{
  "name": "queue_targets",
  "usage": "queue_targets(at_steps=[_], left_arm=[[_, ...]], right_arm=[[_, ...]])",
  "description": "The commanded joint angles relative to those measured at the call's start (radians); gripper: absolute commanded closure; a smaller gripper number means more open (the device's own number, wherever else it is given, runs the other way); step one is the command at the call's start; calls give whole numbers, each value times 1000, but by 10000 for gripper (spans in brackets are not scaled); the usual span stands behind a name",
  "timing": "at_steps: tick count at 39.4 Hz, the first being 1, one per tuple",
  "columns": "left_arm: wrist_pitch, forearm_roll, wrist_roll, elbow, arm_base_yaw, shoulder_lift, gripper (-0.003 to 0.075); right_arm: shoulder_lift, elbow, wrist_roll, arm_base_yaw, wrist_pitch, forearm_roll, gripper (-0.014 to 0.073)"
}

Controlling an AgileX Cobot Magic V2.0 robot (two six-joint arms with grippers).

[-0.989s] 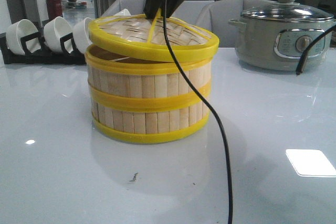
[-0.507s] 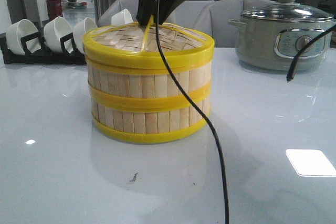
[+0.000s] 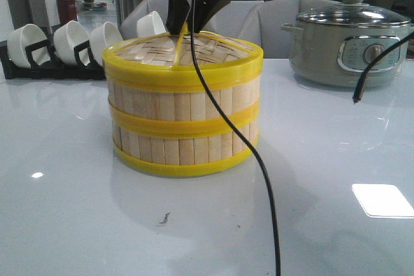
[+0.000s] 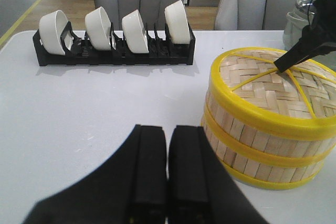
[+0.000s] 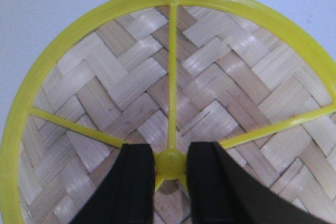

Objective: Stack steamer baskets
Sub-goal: 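Lower the lid onto the top basket and open the right gripper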

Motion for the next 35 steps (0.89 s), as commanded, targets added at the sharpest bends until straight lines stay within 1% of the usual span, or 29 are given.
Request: queue_targets(at_steps=[1,3,9,12,18,22,25,29,32,35], left_arm=[[-86,-3,-7,-30,-3,4,634],[-86,-3,-7,-30,-3,4,634],[-86,-3,-7,-30,-3,4,634],[-86,-3,-7,-30,-3,4,634],[-86,-3,-7,-30,-3,4,634],[-86,-3,-7,-30,-3,4,634],[-86,-3,-7,-30,-3,4,634],[-86,-3,-7,-30,-3,4,634],[-86,-3,-7,-30,-3,4,634],[-86,-3,-7,-30,-3,4,634]], right_arm=[[-70,-36,1,0,-59,16,146],[-75,-36,1,0,-64,15,132],[-103,-36,1,-4,-72,2,140],[-130,-36,1,-24,-73,-6,140],[-195,-30,1,-93,-81,-9,140],[-271,16,1,-149,-103,-9,140],[-340,93,1,-192,-147,-9,140],[-469,241,1,-247,-247,-9,140],[-561,374,1,-290,-336,-9,142],[-692,548,1,-349,-434,-9,165]])
